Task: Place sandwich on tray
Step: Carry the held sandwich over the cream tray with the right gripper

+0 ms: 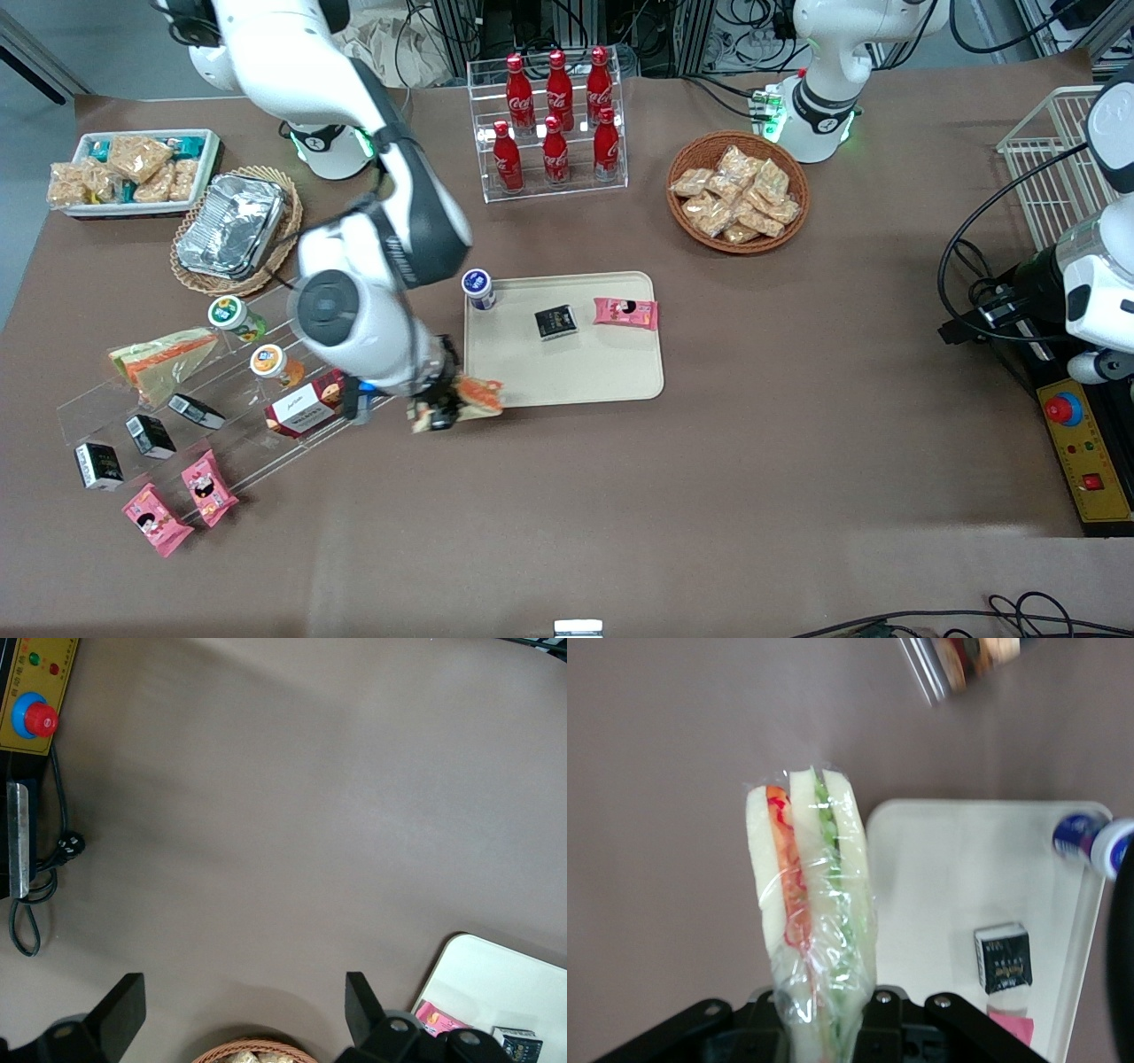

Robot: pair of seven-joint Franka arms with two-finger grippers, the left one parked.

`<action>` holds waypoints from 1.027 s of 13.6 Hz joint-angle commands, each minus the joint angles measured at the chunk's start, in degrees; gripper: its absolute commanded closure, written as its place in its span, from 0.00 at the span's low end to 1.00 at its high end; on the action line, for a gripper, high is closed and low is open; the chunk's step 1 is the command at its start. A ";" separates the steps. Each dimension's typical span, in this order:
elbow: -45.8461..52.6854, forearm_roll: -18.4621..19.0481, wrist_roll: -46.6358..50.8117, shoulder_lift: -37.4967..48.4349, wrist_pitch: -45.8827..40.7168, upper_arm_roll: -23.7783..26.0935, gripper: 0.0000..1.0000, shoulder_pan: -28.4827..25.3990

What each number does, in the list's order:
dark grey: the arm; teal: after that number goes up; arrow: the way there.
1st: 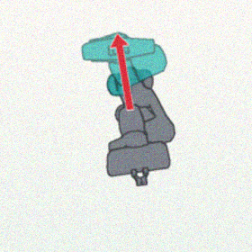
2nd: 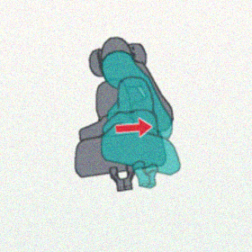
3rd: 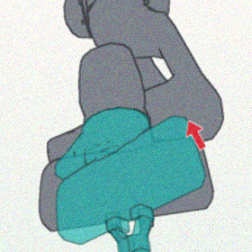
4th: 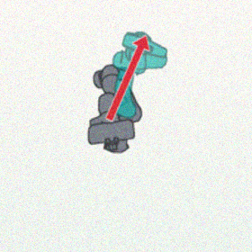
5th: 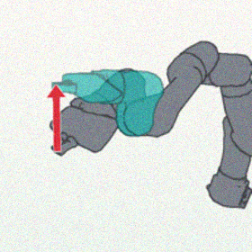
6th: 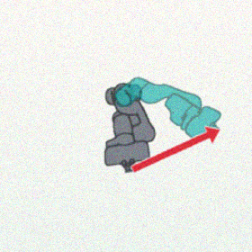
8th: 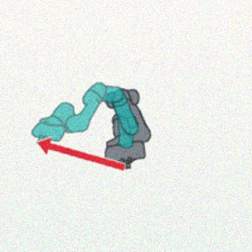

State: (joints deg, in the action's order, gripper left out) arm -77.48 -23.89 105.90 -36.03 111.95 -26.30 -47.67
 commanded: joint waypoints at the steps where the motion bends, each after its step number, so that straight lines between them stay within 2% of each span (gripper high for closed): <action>1: -2.66 -1.51 3.34 -1.58 3.00 -0.16 1.00 -3.73; 4: -6.08 -1.51 6.15 -2.91 8.34 -0.16 1.00 -7.68; 7: -11.19 -1.51 10.02 -4.57 17.49 -0.16 1.00 -12.26; 14: -10.85 -1.60 14.77 -10.02 24.88 -0.16 1.00 -14.64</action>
State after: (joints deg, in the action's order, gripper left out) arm -88.64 -23.91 119.02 -44.53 134.25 -25.57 -61.27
